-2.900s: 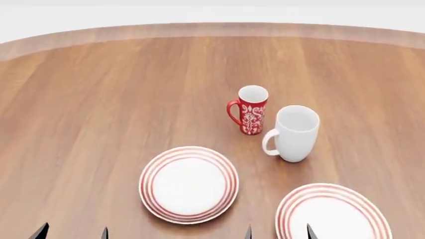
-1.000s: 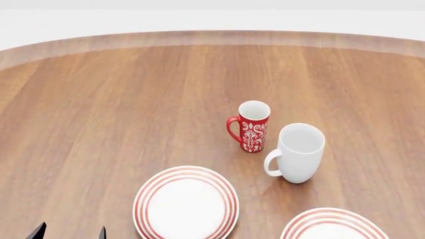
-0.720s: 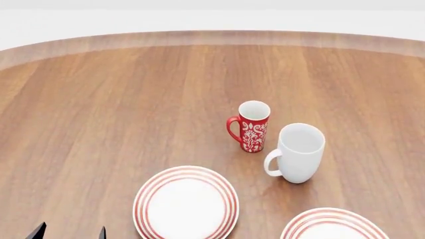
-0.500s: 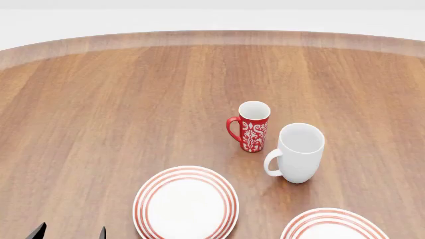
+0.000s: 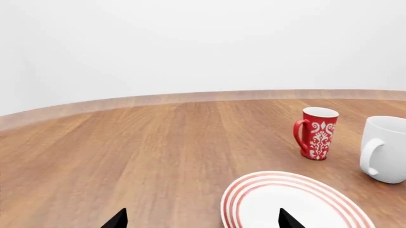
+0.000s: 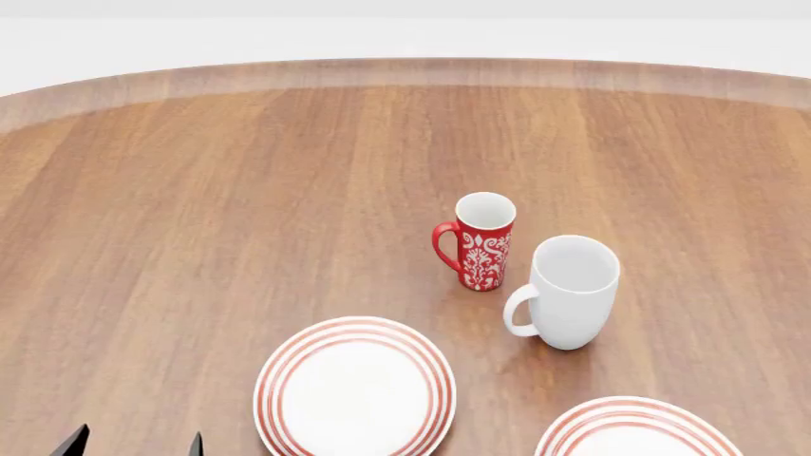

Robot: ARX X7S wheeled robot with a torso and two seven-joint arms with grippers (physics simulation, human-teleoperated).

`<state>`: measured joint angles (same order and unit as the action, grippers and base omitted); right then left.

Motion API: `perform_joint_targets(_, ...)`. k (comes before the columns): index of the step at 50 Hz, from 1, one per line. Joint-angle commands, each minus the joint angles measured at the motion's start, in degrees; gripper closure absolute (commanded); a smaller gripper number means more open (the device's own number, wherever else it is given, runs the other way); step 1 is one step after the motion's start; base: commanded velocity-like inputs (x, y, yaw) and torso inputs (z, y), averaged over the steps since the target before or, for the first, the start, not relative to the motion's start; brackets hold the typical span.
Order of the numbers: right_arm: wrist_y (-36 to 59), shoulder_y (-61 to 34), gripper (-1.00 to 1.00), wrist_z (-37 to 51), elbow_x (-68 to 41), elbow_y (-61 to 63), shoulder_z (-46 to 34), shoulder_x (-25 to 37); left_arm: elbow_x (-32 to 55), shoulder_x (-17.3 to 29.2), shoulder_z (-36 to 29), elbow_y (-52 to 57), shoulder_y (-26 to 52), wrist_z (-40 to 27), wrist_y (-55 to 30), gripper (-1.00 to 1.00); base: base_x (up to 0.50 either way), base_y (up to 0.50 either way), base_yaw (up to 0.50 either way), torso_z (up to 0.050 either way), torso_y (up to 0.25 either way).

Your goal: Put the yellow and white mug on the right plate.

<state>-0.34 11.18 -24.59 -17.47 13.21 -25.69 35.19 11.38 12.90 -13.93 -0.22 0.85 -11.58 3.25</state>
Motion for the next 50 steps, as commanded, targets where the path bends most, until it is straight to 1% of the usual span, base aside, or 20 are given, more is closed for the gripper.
perform_joint_targets(1,0.3,-0.7,-1.0,-0.1,-0.6,-1.1,0.1,-0.1,0.2,0.2,-0.2,0.0,0.0,-0.3,0.1,-1.0,0.0,0.0,0.0,0.0,0.0)
perform_joint_targets(15,0.3,-1.7,-1.0,0.7,-1.4,-4.0,1.5,-0.4,0.3,0.5,-0.7,0.0,0.1,-0.7,0.2,-1.0,0.0,0.0,0.0,0.0,0.0)
perform_joint_targets(27,1.3,-3.3,-1.0,0.3,0.0,-5.2,-0.1,-1.2,0.7,0.8,-0.9,0.0,0.1,-1.0,0.4,-1.0,0.0,0.0,0.0,0.0,0.0)
perform_joint_targets(41,1.6,-8.5,-1.0,-2.4,0.7,-11.9,-2.6,-4.5,1.0,1.0,-1.3,-0.2,0.3,-1.2,0.5,-1.0,0.0,0.0,0.0,0.0,0.0)
perform_joint_targets(50,1.2,-10.1,-1.0,-3.5,0.2,-14.7,-2.9,-5.7,1.1,1.1,-1.5,-0.6,0.5,-1.3,0.8,-1.0,0.0,0.0,0.0,0.0,0.0)
